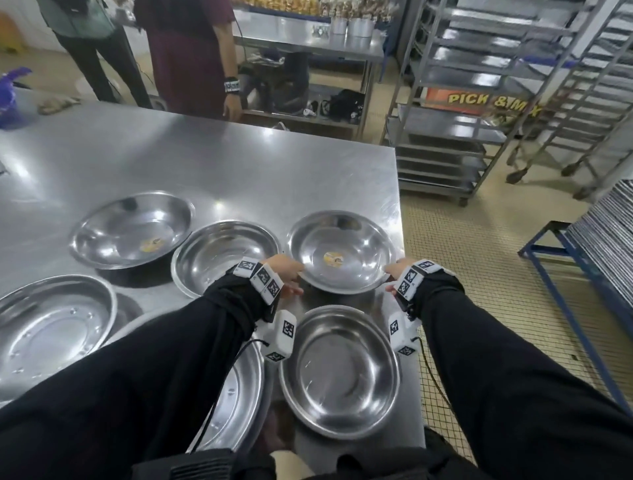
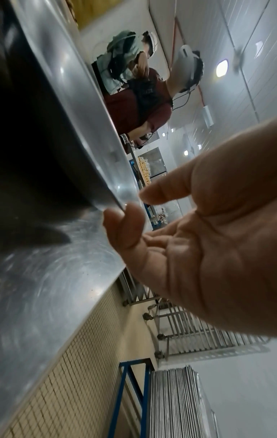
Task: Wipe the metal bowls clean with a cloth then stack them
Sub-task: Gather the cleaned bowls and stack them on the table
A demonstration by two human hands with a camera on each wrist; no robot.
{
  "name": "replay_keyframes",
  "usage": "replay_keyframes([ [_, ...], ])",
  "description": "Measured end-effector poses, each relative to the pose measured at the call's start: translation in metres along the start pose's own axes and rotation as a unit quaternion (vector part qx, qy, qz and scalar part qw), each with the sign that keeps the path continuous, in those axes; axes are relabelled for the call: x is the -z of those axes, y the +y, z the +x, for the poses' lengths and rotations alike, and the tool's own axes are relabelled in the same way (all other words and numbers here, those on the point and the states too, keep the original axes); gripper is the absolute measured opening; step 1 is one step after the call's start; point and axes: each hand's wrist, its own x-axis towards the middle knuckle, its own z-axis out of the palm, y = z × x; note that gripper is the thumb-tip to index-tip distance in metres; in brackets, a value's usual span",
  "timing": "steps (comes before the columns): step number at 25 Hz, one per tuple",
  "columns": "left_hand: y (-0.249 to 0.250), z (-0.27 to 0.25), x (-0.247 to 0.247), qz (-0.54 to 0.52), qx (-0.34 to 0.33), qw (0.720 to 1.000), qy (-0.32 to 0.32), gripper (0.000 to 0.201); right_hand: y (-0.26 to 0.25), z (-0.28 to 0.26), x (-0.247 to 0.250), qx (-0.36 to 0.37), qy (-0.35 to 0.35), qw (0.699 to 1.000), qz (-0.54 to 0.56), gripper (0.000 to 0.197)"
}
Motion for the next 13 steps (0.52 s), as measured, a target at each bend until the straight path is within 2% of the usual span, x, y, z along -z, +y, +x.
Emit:
replay_keyframes([
  [3,0.004,0.009,-0.003,0.019,0.011,1.000,0.013,0.035,-0.003,0.005,0.001,-0.001,-0.035,0.999,-0.026,0.054],
  [5,0.005,0.014,-0.003,0.011,0.007,1.000,0.015,0.033,-0.004,0.007,0.003,-0.003,-0.025,0.999,-0.031,0.050],
  [8,0.008,0.015,0.001,-0.027,-0.010,0.999,0.028,0.024,-0.012,-0.002,0.011,0.002,-0.009,0.998,-0.055,0.030],
  [12,0.003,-0.002,0.015,-0.059,-0.055,0.996,0.031,0.031,-0.023,-0.051,0.015,0.006,0.044,0.998,0.049,0.005],
  [13,-0.001,-0.008,0.021,-0.052,-0.073,0.995,0.033,0.032,-0.024,-0.068,0.013,0.018,0.060,0.995,0.076,0.007],
])
